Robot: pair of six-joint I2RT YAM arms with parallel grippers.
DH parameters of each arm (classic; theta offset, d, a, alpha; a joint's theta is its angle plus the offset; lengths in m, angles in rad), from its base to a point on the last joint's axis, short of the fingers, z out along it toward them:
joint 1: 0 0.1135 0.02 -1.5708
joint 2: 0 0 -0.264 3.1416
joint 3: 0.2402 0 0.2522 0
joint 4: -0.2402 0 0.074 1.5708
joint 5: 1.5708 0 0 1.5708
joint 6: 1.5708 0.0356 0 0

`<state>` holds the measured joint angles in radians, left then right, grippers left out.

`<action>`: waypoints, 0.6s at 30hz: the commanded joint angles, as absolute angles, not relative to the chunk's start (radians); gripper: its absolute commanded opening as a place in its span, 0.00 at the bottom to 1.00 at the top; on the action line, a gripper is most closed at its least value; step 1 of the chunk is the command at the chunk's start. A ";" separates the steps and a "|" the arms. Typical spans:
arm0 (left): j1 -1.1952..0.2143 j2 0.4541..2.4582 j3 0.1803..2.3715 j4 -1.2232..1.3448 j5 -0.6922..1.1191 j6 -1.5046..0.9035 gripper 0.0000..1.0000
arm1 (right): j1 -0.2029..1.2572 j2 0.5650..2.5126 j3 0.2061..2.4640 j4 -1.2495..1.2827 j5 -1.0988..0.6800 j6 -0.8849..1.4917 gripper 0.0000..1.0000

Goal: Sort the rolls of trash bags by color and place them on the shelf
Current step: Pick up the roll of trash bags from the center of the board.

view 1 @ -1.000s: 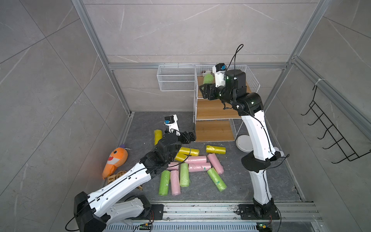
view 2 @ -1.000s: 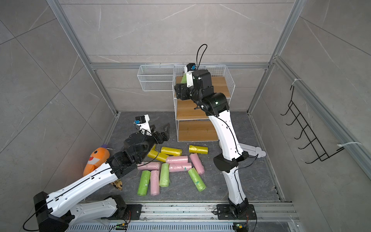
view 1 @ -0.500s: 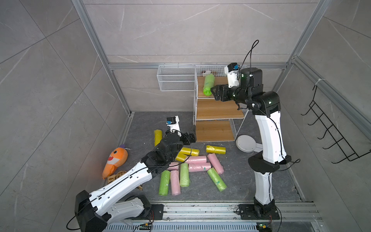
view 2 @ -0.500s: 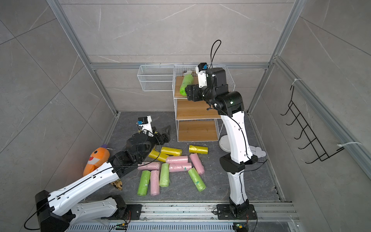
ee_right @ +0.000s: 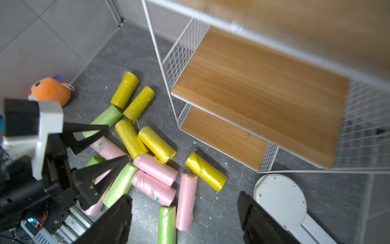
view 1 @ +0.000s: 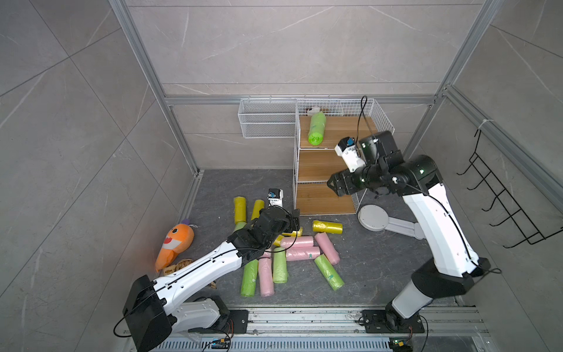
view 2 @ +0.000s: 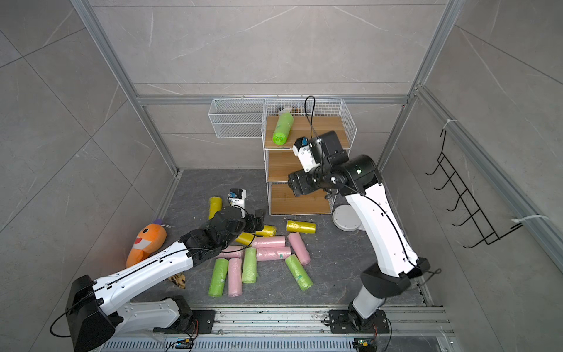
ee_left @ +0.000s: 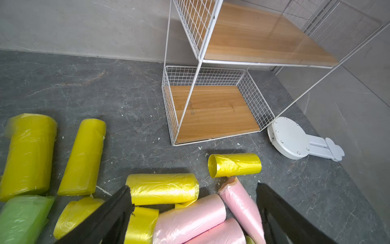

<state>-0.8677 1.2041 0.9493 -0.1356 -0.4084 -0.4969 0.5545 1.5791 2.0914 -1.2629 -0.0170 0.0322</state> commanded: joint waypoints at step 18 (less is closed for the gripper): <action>-0.990 1.302 0.826 -0.104 -0.160 -0.501 0.77 | 0.511 1.229 1.134 -0.743 -0.101 0.093 0.84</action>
<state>-0.9325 1.2812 0.8295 -0.1341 -0.2028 -0.4377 0.5407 1.2602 1.1751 -0.7940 -0.0792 0.0715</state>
